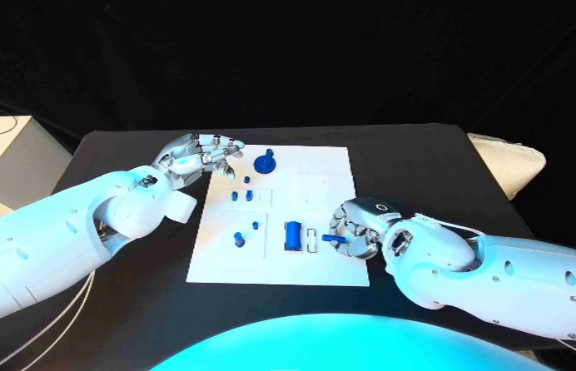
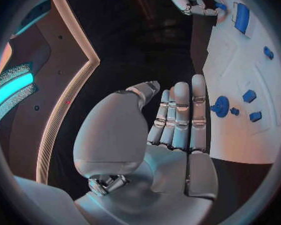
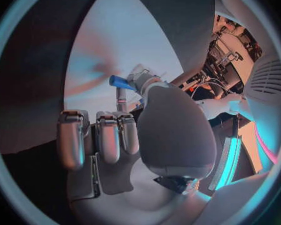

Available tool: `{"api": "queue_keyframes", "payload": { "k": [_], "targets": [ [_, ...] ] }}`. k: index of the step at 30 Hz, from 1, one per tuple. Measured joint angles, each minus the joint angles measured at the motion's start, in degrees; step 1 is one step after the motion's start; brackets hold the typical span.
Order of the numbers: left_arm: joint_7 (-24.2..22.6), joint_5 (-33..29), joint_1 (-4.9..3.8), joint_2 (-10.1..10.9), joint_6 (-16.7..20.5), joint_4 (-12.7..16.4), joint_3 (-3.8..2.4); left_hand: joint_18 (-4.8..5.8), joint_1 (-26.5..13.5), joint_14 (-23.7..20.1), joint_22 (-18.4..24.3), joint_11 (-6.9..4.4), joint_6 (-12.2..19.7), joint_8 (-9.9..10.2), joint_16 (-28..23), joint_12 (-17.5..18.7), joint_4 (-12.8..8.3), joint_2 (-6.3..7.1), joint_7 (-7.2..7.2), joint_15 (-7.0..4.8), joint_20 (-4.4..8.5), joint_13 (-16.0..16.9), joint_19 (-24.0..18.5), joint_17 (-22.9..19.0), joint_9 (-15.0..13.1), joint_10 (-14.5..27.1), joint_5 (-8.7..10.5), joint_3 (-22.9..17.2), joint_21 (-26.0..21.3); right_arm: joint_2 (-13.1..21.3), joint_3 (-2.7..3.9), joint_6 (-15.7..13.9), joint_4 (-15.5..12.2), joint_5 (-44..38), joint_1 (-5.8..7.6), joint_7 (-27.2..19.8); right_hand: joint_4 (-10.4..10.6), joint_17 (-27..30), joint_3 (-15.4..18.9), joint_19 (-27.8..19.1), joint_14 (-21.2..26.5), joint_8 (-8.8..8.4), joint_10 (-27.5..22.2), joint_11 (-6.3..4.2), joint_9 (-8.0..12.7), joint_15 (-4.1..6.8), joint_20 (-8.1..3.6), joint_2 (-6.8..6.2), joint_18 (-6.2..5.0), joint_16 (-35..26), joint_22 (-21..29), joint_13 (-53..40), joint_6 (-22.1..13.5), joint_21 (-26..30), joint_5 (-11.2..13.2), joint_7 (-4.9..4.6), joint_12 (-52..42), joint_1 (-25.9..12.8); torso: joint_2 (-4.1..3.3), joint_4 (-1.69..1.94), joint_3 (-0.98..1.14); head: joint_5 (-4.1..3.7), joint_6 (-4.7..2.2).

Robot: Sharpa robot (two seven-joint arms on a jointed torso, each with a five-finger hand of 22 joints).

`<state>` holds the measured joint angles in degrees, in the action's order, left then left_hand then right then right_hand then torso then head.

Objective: Assemble the parts on the task board

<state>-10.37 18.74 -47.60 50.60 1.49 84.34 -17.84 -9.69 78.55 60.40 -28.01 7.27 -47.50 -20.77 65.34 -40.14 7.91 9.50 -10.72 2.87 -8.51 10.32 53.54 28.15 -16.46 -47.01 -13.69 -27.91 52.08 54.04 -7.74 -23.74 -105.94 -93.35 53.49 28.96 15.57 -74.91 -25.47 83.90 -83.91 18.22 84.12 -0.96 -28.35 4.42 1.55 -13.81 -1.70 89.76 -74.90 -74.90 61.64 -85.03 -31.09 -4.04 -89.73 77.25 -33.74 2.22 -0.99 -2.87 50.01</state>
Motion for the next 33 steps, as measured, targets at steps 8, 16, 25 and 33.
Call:
{"api": "queue_keyframes", "payload": {
  "k": [8, 16, 25, 33],
  "targets": [
    [0.0, 0.0, 0.01, 0.1, 0.0, 0.2, 0.00, 0.00, 0.0, 0.0, 0.0, 0.00, 0.0, 0.0, 0.0, 0.0, 0.0, 0.00, 0.00, 0.00, 0.00, 0.0, 0.0, 0.0, 0.0, 0.0, 0.00, 0.0, 0.0, -1.6, 0.01, -1.3, 0.2, 1.8, 0.18, 0.0, 0.6, 0.0, -0.7, 0.0, 0.0, 1.12, 0.0, 0.00, 0.0, 0.00, 0.00, 0.50, 0.00, 0.0, 0.0, 0.0, 0.0, -0.5, 4.5, 0.02, 0.0, -5.7, -0.02, 0.01, 0.01, -0.05, 0.00],
    [0.0, 0.0, 0.01, 0.1, 0.0, 0.4, 0.00, 0.00, 0.2, 0.0, 0.0, 0.00, 0.0, 0.0, 0.0, 0.0, 0.2, -0.25, 0.00, 0.00, 0.00, -0.1, 0.0, 0.0, 0.0, 0.0, 0.00, -0.2, 0.0, -4.0, 0.01, -0.7, 1.4, 3.0, 0.19, 0.6, 0.8, 0.0, -0.6, 0.0, 0.0, 1.45, 0.0, 0.00, -1.6, 0.00, 0.00, 1.98, 0.00, 0.0, 0.0, 0.0, 0.8, -0.7, 10.4, 0.80, 0.0, -9.3, -0.04, 0.01, 0.02, -0.08, 0.00],
    [0.0, 0.0, 0.01, 0.1, 0.0, 0.4, 0.00, 0.00, 0.2, 0.0, 0.0, 0.00, 0.0, 0.0, 0.0, 0.0, 0.2, -0.25, 0.00, 0.00, 0.00, -0.1, 0.0, 0.0, 0.0, 0.0, 0.00, -0.2, 0.0, -5.5, -0.01, 1.1, 3.0, 3.2, 0.18, 1.4, 0.8, 0.0, -0.6, 0.0, 0.0, 1.38, 0.0, 0.00, -1.5, 0.00, 0.00, 2.48, 0.00, 0.0, 0.0, 0.0, 1.1, -0.7, 11.0, 1.07, 0.0, -10.5, -0.04, 0.01, 0.09, -0.09, 0.00],
    [0.0, 0.0, 0.01, 0.0, 0.0, 0.4, -0.01, 0.00, 0.2, 0.0, 0.0, 0.00, 0.0, 0.0, 0.0, 0.0, 0.2, -0.25, 0.00, 0.00, 0.00, -0.1, 0.0, 0.0, 0.0, 0.0, 0.00, -0.2, 0.0, -6.6, 0.07, 2.7, 4.0, 2.6, 0.20, 1.9, 0.8, 0.0, -0.6, 0.0, 0.0, 1.52, 0.0, 0.00, -1.5, 0.00, 0.00, 2.43, 0.00, 0.0, 0.0, 0.0, 1.3, -0.4, 11.0, 1.23, 0.0, -10.5, -0.08, 0.01, 0.09, -0.05, 0.00]
  ]
}}
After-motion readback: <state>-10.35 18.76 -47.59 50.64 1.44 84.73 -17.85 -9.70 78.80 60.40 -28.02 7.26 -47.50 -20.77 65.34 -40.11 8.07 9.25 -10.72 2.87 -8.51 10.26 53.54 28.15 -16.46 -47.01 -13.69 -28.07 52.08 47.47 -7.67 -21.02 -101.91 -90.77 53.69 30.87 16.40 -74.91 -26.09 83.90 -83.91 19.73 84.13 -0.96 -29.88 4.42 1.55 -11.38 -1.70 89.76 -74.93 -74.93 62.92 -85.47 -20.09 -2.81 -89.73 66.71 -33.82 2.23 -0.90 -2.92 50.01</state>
